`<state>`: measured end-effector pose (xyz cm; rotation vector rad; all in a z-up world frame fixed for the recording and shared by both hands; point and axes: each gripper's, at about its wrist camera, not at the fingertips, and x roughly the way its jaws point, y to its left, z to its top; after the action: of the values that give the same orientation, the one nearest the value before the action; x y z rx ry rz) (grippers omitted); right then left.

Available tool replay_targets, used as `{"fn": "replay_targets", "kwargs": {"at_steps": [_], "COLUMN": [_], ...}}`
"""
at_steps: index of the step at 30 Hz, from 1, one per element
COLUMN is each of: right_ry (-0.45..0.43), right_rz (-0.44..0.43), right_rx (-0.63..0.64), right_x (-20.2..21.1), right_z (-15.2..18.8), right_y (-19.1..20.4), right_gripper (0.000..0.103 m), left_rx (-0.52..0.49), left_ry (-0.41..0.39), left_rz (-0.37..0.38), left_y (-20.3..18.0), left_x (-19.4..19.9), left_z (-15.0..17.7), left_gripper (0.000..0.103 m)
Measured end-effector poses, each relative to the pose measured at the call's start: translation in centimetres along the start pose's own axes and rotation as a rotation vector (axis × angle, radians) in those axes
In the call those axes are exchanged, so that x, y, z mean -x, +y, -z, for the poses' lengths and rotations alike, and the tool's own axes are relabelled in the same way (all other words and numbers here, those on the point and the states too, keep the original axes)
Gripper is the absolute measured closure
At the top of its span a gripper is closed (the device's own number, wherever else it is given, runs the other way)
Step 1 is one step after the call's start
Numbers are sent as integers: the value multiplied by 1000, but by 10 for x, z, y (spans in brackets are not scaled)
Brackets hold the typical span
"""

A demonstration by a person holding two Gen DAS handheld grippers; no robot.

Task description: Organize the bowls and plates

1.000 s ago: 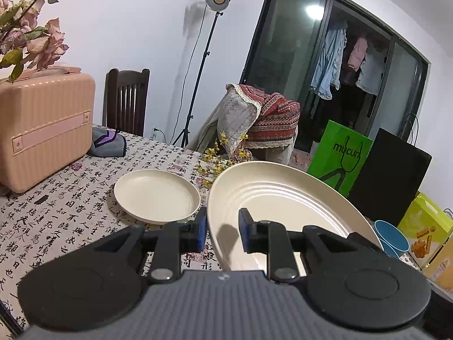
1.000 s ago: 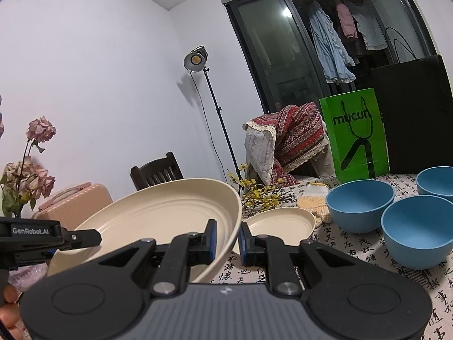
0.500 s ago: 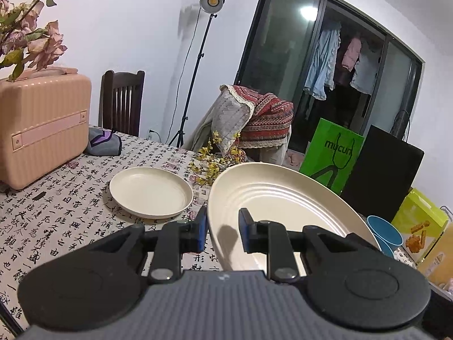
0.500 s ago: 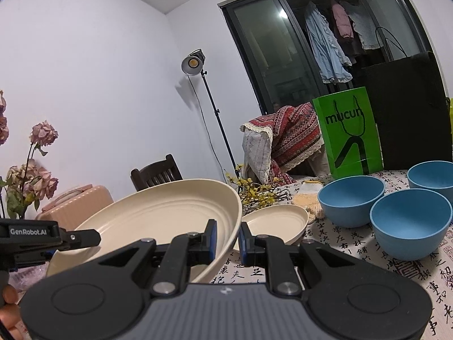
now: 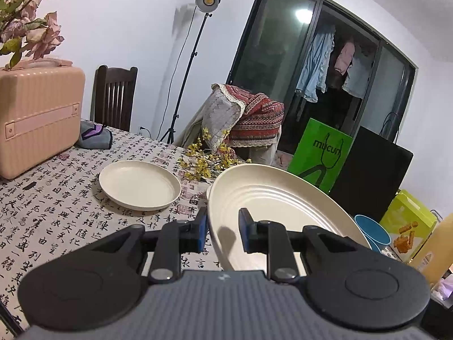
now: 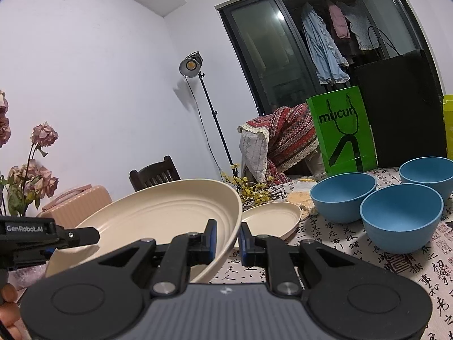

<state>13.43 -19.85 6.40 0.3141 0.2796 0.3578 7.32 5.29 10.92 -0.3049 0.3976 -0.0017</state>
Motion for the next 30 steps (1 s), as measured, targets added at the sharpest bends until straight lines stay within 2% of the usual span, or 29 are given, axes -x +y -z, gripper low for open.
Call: {"fn": "replay_targets", "kwargs": {"at_steps": [30], "right_ry": [-15], "right_rz": [22], "right_rx": [-6], "right_x": [27], "right_z": [22], "right_y": [-18], "right_gripper": [87], "left_rx": [-19], "left_ry": [-4], "left_rz": [54], "left_y": [-10], "left_x": [6], "left_z": [36], "left_gripper": [80]}}
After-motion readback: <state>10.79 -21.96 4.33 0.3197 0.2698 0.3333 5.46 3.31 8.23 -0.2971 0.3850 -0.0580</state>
